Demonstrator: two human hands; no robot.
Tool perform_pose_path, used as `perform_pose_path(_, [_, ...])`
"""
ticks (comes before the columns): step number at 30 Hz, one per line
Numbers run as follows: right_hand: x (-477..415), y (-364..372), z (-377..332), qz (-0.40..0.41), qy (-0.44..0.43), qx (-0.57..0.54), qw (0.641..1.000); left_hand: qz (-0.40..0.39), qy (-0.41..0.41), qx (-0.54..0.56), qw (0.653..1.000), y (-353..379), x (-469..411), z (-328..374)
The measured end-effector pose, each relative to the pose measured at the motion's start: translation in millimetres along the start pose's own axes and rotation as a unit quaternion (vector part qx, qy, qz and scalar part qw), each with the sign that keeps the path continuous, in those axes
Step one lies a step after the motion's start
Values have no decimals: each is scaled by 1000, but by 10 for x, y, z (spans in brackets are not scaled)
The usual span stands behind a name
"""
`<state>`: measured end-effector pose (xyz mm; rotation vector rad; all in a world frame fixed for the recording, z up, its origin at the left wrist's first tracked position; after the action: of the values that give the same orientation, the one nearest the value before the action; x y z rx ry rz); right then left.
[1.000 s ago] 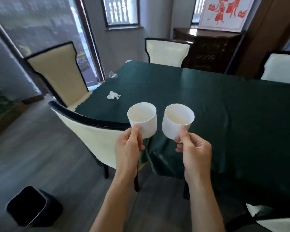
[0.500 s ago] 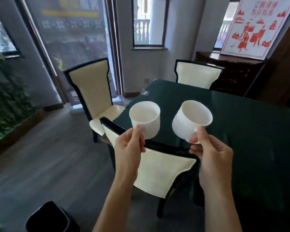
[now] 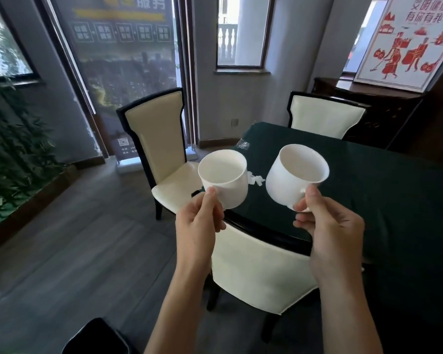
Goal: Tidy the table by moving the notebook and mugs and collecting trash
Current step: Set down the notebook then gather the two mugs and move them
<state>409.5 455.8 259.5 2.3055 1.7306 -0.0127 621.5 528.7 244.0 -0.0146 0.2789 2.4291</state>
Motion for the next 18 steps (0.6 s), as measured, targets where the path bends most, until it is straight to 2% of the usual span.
perform_pose_path(18, [-1310,1131,814,-41,67,-5,997,63,-4,-59,996,553,-1443,-358])
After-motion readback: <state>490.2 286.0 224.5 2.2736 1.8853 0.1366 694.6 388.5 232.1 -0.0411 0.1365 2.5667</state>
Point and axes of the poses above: each hand's wrist, its own x-axis away from the middle knuckle, its own y-axis out of the palm, z = x × y, the point moved 5 cm from there along -x, towards the middle knuckle, and after that the axes turned 11 degrees about z, right-handed, at the moved point
